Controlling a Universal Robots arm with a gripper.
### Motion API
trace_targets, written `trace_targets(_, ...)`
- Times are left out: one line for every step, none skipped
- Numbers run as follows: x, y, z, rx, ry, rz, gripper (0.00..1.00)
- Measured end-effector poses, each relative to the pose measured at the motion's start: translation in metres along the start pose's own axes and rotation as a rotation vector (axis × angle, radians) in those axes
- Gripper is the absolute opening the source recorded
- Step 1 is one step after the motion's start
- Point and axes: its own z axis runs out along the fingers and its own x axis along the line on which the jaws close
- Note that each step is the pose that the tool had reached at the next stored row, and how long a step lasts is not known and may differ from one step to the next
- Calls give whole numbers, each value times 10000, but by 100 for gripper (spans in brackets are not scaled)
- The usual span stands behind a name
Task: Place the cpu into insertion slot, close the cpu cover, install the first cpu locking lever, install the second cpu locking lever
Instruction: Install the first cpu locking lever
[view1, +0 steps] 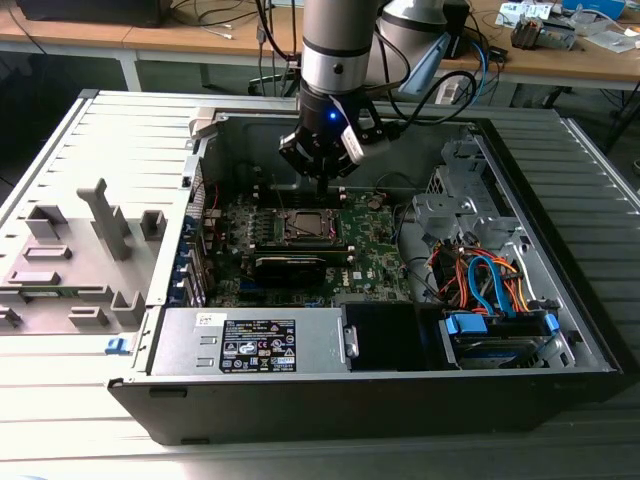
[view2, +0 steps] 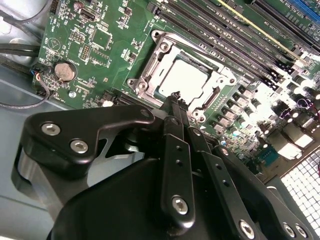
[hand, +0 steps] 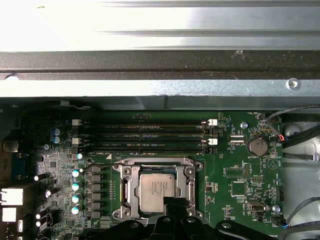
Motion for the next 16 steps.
trace_targets(0,0,-2,0,0,0,11)
trace_targets(0,0,-4,0,0,0,11)
trace_targets(0,0,-5,0,0,0,11)
trace_targets(0,0,-6,-1,0,0,11)
trace_targets(0,0,-7,-2,-1,0,11)
trace_targets(0,0,-7,-2,-1,0,11)
trace_targets(0,0,-8,-1,0,-1,11)
trace_targets(0,0,-9,-1,0,-1,11)
trace_targets(2,0,-9,-1,-1,0,11)
trace_targets(4,0,-9,-1,0,1,11)
trace_targets(7,0,-10,0,0,2,11)
trace_targets(11,0,-10,1,0,0,11)
trace_targets(15,0,-10,0,0,0,11)
trace_targets(21,0,-10,0,-1,0,11)
trace_targets(27,0,-9,-1,-2,0,11)
trace_targets(36,0,-10,0,-3,0,11)
